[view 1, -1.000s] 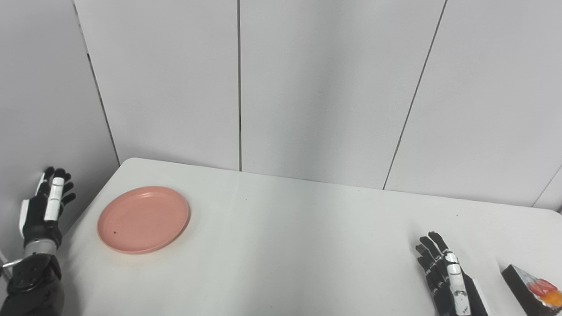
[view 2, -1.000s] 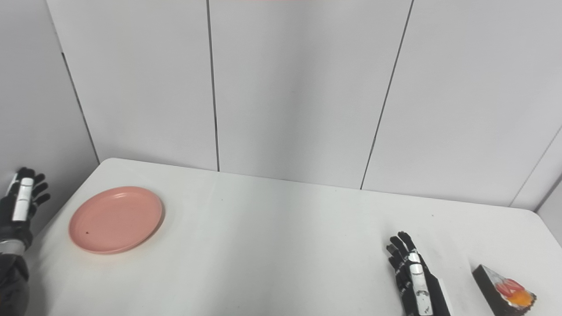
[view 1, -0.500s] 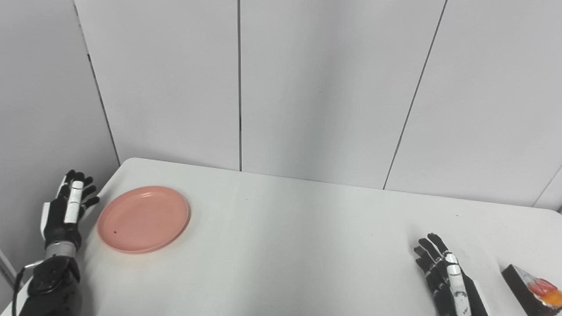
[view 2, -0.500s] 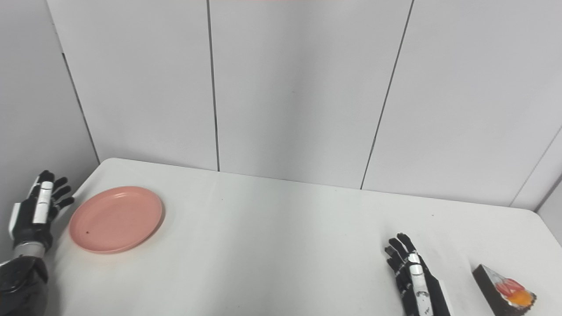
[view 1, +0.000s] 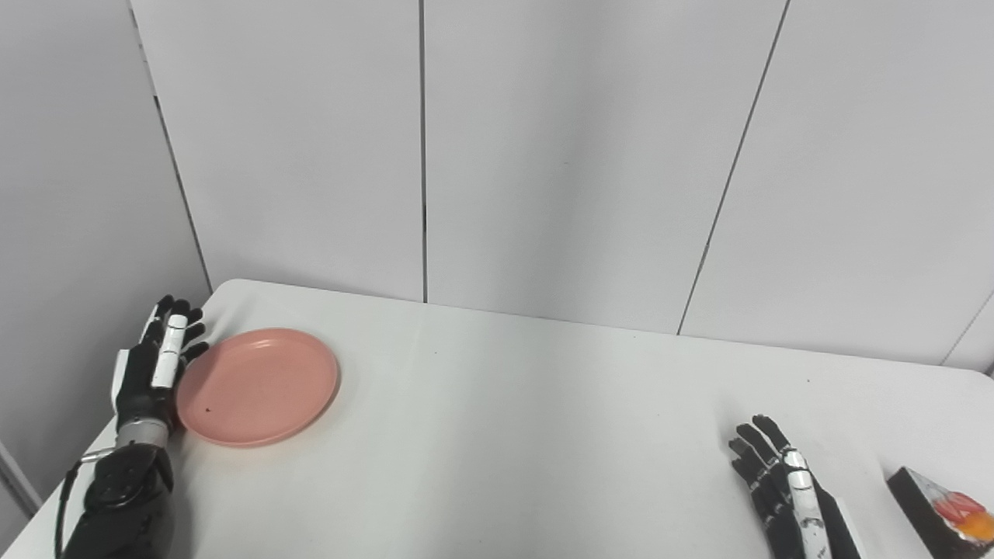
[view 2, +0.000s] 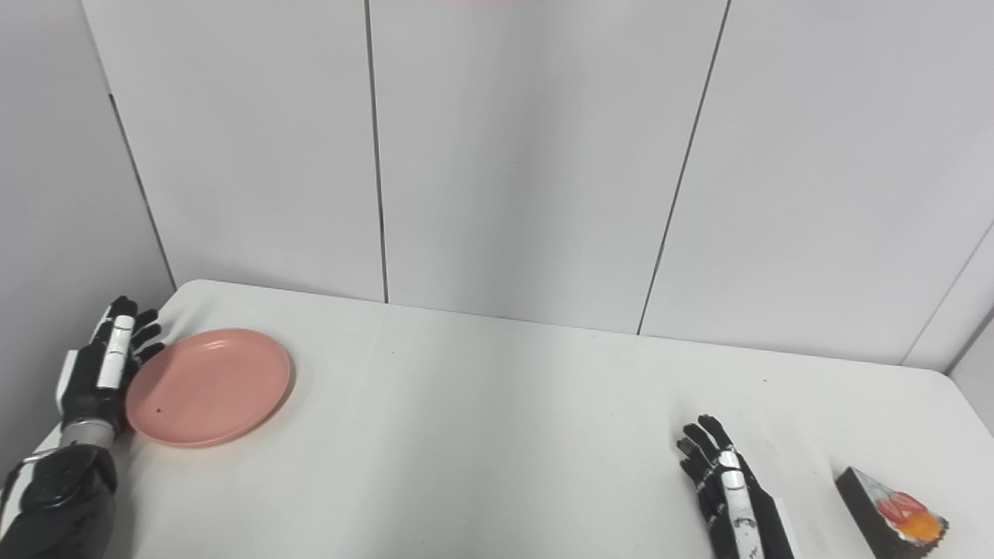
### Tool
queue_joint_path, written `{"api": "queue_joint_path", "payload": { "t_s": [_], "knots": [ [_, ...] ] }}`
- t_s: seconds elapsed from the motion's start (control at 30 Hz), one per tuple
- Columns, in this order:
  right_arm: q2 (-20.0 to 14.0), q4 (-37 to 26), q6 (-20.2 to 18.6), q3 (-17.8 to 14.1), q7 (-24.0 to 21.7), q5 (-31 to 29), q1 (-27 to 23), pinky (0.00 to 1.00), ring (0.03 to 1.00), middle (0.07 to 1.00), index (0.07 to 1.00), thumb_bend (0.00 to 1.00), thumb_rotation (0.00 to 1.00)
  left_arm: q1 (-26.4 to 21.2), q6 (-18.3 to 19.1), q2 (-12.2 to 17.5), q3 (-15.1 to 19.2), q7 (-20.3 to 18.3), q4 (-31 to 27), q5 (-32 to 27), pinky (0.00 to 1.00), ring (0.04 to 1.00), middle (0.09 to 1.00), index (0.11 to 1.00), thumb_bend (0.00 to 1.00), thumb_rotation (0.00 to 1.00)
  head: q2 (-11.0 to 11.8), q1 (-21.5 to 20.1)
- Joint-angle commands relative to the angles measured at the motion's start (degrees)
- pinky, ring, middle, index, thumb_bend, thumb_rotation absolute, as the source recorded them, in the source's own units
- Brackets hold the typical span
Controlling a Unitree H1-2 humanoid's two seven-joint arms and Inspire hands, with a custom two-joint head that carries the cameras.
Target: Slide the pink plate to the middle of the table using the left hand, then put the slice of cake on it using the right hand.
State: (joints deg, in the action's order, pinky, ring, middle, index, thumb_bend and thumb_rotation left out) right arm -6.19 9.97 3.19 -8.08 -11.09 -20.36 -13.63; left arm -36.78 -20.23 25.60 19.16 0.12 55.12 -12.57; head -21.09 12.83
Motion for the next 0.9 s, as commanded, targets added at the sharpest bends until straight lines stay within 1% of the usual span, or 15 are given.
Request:
{"api": "queue_joint_path", "payload": {
  "t_s": [0.0, 0.13, 0.27, 0.37, 0.47, 0.5, 0.6, 0.77, 0.8, 0.87],
  "knots": [
    [0.7, 1.8, 0.0, 0.3, -0.1, 0.3, 1.4, 0.94, 0.882, 0.870, 0.861, 0.73, 0.75, -0.9, 1.1, 1.1, -0.8, -0.1, -1.2, 0.6, 0.76, 0.859, 0.864, 0.933, 0.81, 0.87, 0.0, -0.1],
    [0.7, 2.0, -0.1, 0.2, 0.1, 0.5, 1.3, 0.93, 0.879, 0.864, 0.858, 0.74, 0.75, -0.7, 2.3, 0.7, -1.3, -0.2, -1.8, 0.5, 0.73, 0.853, 0.852, 0.914, 0.83, 0.87, -0.1, -0.3],
    [0.6, 2.6, 0.2, 0.2, -0.3, 0.3, 1.1, 0.93, 0.872, 0.859, 0.858, 0.74, 0.74, -0.1, 3.3, -0.1, -2.1, -0.7, -4.2, 0.6, 0.74, 0.846, 0.847, 0.915, 0.84, 0.87, -0.2, -0.4],
    [0.6, 3.0, 0.3, 0.2, -0.4, 0.3, 0.9, 0.92, 0.868, 0.857, 0.865, 0.73, 0.75, 0.3, 4.3, -0.9, -3.2, -1.7, -6.4, 0.4, 0.77, 0.864, 0.851, 0.924, 0.82, 0.87, -0.2, -0.5],
    [0.5, 3.2, 0.3, 0.3, -0.5, 0.5, 0.9, 0.92, 0.864, 0.852, 0.866, 0.73, 0.75, 0.5, 4.9, -1.6, -4.4, -2.6, -8.1, 0.3, 0.76, 0.873, 0.855, 0.908, 0.83, 0.87, -0.2, -0.8],
    [0.5, 3.1, 0.2, 0.3, -0.6, 0.4, 0.9, 0.92, 0.861, 0.848, 0.866, 0.73, 0.75, 0.5, 5.2, -2.0, -4.7, -2.8, -8.6, 0.3, 0.75, 0.876, 0.856, 0.905, 0.83, 0.86, -0.2, -0.8],
    [0.4, 2.7, 0.0, 0.4, -0.6, 0.4, 1.0, 0.92, 0.858, 0.842, 0.865, 0.73, 0.74, 0.4, 6.0, -3.0, -5.7, -2.5, -9.9, 0.8, 0.74, 0.867, 0.845, 0.904, 0.85, 0.85, -0.4, -1.1],
    [0.3, 1.7, -0.2, 0.7, -0.4, 1.1, 1.5, 0.91, 0.850, 0.829, 0.876, 0.70, 0.75, 0.0, 6.7, -4.6, -7.1, -2.3, -11.1, 1.1, 0.76, 0.857, 0.832, 0.907, 0.87, 0.86, -0.7, -1.7],
    [0.2, 1.6, -0.2, 0.7, -0.5, 1.3, 1.5, 0.91, 0.849, 0.828, 0.878, 0.70, 0.75, -0.1, 6.9, -4.9, -7.4, -2.4, -11.4, 1.3, 0.76, 0.856, 0.831, 0.908, 0.87, 0.87, -0.7, -1.8],
    [0.3, 1.3, -0.2, 0.7, -0.5, 1.5, 1.7, 0.90, 0.844, 0.825, 0.878, 0.69, 0.75, 0.0, 7.5, -5.4, -7.8, -2.5, -12.4, 1.2, 0.75, 0.857, 0.835, 0.918, 0.83, 0.88, -0.9, -2.1]
  ]
}}
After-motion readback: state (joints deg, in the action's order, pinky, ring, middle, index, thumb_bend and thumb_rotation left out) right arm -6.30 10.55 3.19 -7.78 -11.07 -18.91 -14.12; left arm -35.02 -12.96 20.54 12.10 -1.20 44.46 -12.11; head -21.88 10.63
